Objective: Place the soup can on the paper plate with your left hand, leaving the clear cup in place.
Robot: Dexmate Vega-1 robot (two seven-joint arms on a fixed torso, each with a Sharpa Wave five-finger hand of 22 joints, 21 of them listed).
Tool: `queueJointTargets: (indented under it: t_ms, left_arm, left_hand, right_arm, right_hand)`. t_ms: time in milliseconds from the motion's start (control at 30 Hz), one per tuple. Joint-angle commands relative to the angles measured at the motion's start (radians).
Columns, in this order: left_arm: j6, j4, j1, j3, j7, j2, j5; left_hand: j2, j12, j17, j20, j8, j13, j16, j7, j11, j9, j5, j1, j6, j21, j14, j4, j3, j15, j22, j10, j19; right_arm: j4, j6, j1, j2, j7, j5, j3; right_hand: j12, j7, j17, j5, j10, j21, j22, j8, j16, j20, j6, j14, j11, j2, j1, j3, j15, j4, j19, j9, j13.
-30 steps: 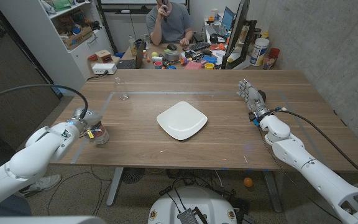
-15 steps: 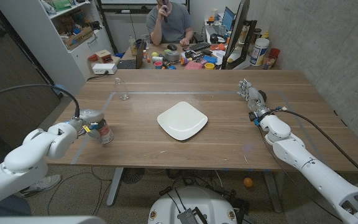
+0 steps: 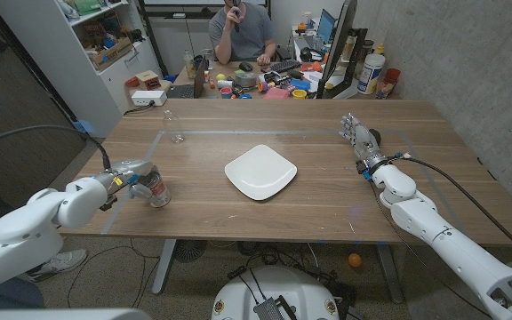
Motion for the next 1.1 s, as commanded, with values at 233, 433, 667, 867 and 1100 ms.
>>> queueJointTargets:
  t_ms: [233,433,667,867,1100]
  left_arm:
    - [-0.082,-0.058,0.033,-0.171,0.018,-0.1,-0.131]
    - [-0.105,-0.079,0.031,-0.22,-0.005,-0.138,-0.152]
    - [-0.087,-0.109,0.018,-0.24,-0.051,-0.146,-0.126]
    - [-0.078,-0.129,-0.002,-0.249,-0.083,-0.148,-0.106]
    - [-0.06,-0.128,-0.054,-0.232,-0.115,-0.131,-0.09]
  left_hand:
    - [0.273,0.01,0.005,-0.004,0.002,0.011,0.013,0.015,-0.211,0.011,-0.006,0.28,0.455,0.008,0.166,0.0,0.007,-0.168,0.005,0.299,-0.015]
    - [0.271,0.01,0.008,-0.004,0.001,0.016,0.019,0.015,-0.209,0.015,-0.006,0.282,0.456,0.012,0.166,0.001,0.008,-0.168,0.005,0.295,-0.016]
    - [0.268,0.012,0.011,-0.004,-0.001,0.022,0.026,0.012,-0.209,0.019,-0.006,0.283,0.458,0.017,0.165,0.002,0.01,-0.167,0.006,0.297,-0.017]
    - [0.265,0.014,0.013,-0.004,-0.001,0.027,0.031,0.01,-0.211,0.023,-0.007,0.283,0.461,0.021,0.164,0.004,0.011,-0.167,0.006,0.299,-0.019]
    - [0.263,0.015,0.014,-0.004,-0.002,0.032,0.036,0.005,-0.213,0.026,-0.006,0.282,0.462,0.025,0.163,0.006,0.011,-0.167,0.006,0.299,-0.021]
  right_arm:
    - [-0.024,0.001,-0.012,-0.013,0.002,0.0,0.005]
    - [-0.035,0.0,-0.022,-0.019,-0.003,0.0,0.009]
    - [-0.04,0.001,-0.027,-0.022,-0.003,0.001,0.012]
    - [-0.035,0.004,-0.027,-0.02,-0.002,0.001,0.012]
    - [-0.03,0.007,-0.019,-0.017,0.002,-0.009,0.004]
  right_hand:
    - [0.006,0.001,-0.001,0.004,0.009,-0.005,0.005,0.007,-0.003,-0.013,-0.007,0.005,0.001,0.05,-0.01,0.002,0.003,0.002,0.0,0.005,0.004]
    - [0.006,0.0,-0.001,0.004,0.008,-0.006,0.005,0.007,-0.004,-0.013,-0.007,0.006,0.0,0.049,-0.01,0.002,0.003,0.001,0.0,0.005,0.004]
    - [0.006,0.001,-0.001,0.004,0.009,-0.008,0.005,0.007,-0.004,-0.012,-0.008,0.006,0.001,0.048,-0.01,0.002,0.002,0.001,0.0,0.005,0.004]
    - [0.006,0.002,-0.001,0.004,0.009,-0.01,0.005,0.007,-0.004,-0.012,-0.007,0.006,-0.001,0.048,-0.009,0.003,0.002,0.0,0.0,0.005,0.004]
    - [0.006,0.002,-0.001,0.004,0.009,-0.011,0.005,0.007,-0.005,-0.013,-0.008,0.006,-0.001,0.048,-0.009,0.003,0.001,0.001,0.0,0.005,0.004]
